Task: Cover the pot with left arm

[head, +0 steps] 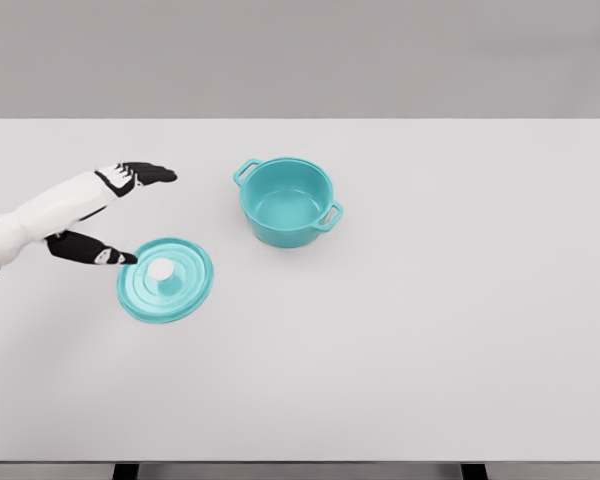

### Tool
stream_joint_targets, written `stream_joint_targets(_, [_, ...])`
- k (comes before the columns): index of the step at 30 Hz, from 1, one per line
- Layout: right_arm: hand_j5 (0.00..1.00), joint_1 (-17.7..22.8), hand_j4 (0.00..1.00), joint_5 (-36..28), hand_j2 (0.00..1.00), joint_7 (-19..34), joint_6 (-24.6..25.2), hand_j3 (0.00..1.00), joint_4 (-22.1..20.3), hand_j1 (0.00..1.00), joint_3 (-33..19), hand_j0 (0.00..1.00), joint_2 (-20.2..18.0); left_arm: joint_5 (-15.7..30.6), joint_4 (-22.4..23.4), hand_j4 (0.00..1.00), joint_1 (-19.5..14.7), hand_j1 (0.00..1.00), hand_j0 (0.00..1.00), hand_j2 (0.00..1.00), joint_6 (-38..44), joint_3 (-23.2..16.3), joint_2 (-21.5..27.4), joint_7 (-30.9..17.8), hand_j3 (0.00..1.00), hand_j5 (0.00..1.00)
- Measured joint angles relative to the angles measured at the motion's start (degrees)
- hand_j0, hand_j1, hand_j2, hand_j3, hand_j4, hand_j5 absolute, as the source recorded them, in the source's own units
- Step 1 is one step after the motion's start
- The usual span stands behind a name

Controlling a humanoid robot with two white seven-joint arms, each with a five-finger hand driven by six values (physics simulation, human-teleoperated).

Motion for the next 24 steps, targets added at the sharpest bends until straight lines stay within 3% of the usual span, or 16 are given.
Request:
stream_joint_targets(12, [1.00, 0.00, 1.00, -0.05, 1.00, 0.00, 0.03, 1.00, 0.03, 1.00, -0.09, 1.00, 0.00, 8.24, 0.19, 1.00, -0.35, 1.00, 1.00, 1.00, 0.01, -5.07, 0.82, 1.21, 1.00, 1.00])
stream_joint_targets(15, [1.00, 0.00, 1.00, -0.05, 1.00, 0.00, 0.04, 1.00, 0.03, 1.00, -0.09, 1.00, 0.00, 9.20, -0.91, 1.00, 1.67, 1.00, 1.00, 1.00, 0.00, -4.60, 0.69, 1.16, 1.00, 1.00])
stream_joint_targets(20, [1.00, 0.00, 1.00, -0.05, 1.00, 0.00, 0.03, 1.00, 0.03, 1.00, -0.10, 1.00, 0.00, 9.75, 4.64, 1.00, 2.55, 1.00, 1.00, 1.00, 0.01, -4.29, -0.77, 1.00, 1.00, 1.00])
stream_joint_targets(24, [1.00, 0.00, 1.00, -0.05, 1.00, 0.01, 0.04, 1.00, 0.03, 1.00, -0.10, 1.00, 0.00, 8.39, 6.41, 1.00, 3.60, 1.00, 1.00, 1.00, 0.01, -4.57, -3.51, 0.79, 1.00, 1.00])
